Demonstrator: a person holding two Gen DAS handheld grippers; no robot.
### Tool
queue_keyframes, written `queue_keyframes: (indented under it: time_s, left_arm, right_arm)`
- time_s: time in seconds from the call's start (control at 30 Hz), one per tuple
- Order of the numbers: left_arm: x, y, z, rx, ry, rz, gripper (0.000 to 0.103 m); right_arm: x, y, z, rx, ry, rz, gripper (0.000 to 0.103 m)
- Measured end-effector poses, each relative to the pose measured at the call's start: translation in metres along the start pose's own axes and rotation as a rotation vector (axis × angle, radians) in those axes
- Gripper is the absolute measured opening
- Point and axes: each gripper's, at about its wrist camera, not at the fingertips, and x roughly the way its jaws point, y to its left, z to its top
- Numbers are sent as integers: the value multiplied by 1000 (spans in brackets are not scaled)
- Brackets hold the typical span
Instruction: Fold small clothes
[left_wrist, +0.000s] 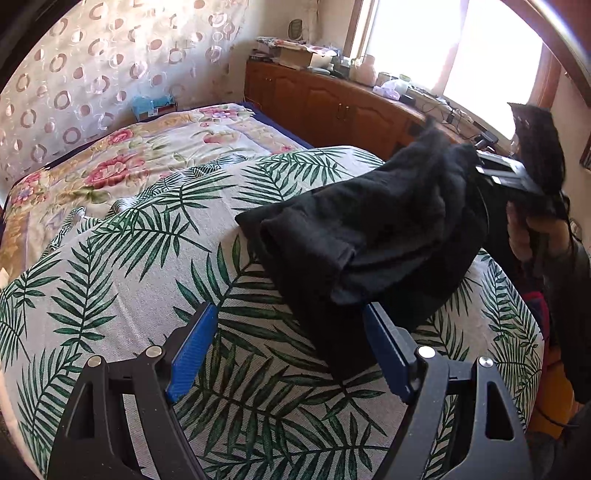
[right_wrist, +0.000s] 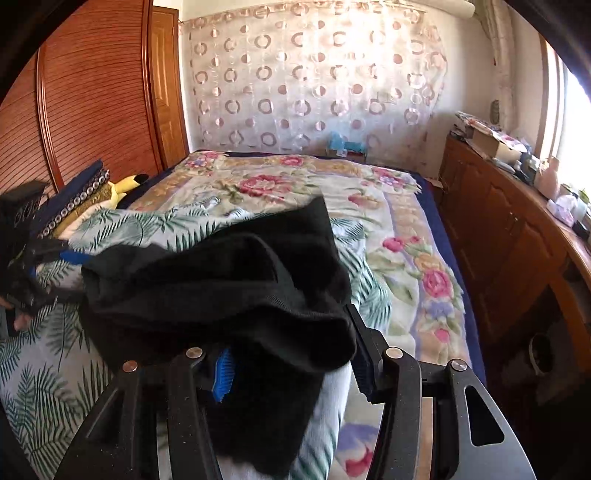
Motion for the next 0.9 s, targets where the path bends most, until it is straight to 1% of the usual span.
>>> queue_keyframes:
  time_s: [0.1,0.13,0.17,0.2,0.27,0.4,0.5,0.6,0.67,0.7,0.73,0.77,0.8,0.87,0.9]
  left_arm:
    - [-2,-1,1,6,-4,4,81]
    - [-2,-2,2,9,-6,6,81]
    - [-1,-2,3,10,-6,7,81]
    - [0,-2,4,11,-6,7,81]
    - [3,-2,8,15,-10,17,81]
    - [14,1,23,14,-14,18,81]
    - [23,7,39,0,-26,18,81]
    - [29,13,53,-25,-56,-15,81]
    - [31,13,59,-19,-79,-22,81]
    - [32,13,62,-10,-89,-31,79]
    - [34,14,64,-5,-92,-38,69]
    - [37,15,66,-4,-89,-46,56]
    - [39,16,68,-2,-82,-63,48]
    - [43,15,70,-1,-76,-70,22]
    - [43,15,70,-1,-78,-65,18]
  right_arm:
    - [10,-11,9,38,-7,29,54]
    - [14,-15,11,49,-1,30,52]
    - [19,-19,11,63,9,27,36]
    - [24,-23,12,84,25,18,29]
    - [30,-30,13,131,45,-33,29]
    - [26,-24,14,151,48,-66,29]
    - [17,-18,16,158,39,-78,29]
    - [8,-17,15,159,31,-78,30]
    - [5,-17,11,155,24,-67,30]
    - [1,-15,10,153,21,-63,30]
    - [0,-16,8,150,20,-58,31]
    - [-3,-16,6,148,18,-53,31]
    - [-5,-17,3,146,15,-47,32]
    - [-8,-16,0,143,17,-34,34]
    - [-9,-14,-1,143,18,-27,36]
